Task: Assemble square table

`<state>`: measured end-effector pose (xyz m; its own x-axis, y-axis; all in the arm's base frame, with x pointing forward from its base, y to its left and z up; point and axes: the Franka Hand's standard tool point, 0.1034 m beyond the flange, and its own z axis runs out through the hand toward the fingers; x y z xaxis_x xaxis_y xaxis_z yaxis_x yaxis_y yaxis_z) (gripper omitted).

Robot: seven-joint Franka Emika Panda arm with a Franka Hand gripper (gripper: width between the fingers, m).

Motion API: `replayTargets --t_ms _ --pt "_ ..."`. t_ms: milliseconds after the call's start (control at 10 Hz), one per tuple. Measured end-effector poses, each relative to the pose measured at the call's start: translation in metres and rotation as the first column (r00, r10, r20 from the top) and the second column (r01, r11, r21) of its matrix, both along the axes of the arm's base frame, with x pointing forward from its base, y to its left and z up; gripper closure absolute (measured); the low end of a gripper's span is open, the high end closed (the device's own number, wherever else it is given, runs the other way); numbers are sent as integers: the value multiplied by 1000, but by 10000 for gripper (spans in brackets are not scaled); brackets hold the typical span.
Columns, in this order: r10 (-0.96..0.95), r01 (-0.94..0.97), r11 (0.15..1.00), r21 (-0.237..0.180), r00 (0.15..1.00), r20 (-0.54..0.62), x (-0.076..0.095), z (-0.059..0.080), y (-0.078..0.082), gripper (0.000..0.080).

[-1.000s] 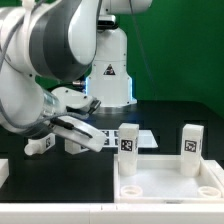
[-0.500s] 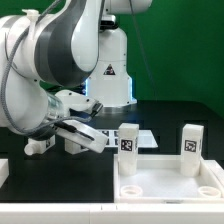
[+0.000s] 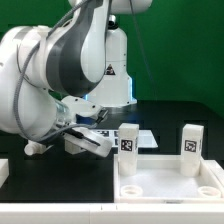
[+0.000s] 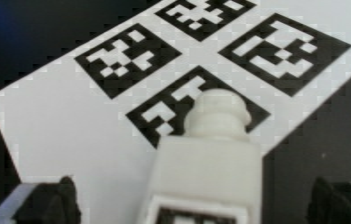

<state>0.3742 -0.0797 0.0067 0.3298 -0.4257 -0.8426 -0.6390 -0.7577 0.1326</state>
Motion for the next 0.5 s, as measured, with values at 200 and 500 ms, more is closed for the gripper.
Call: replayTargets --t_ms 200,500 --pt "0 0 1000 0 1000 0 0 0 0 270" --pt "0 0 1000 2 1000 0 0 1 0 518"
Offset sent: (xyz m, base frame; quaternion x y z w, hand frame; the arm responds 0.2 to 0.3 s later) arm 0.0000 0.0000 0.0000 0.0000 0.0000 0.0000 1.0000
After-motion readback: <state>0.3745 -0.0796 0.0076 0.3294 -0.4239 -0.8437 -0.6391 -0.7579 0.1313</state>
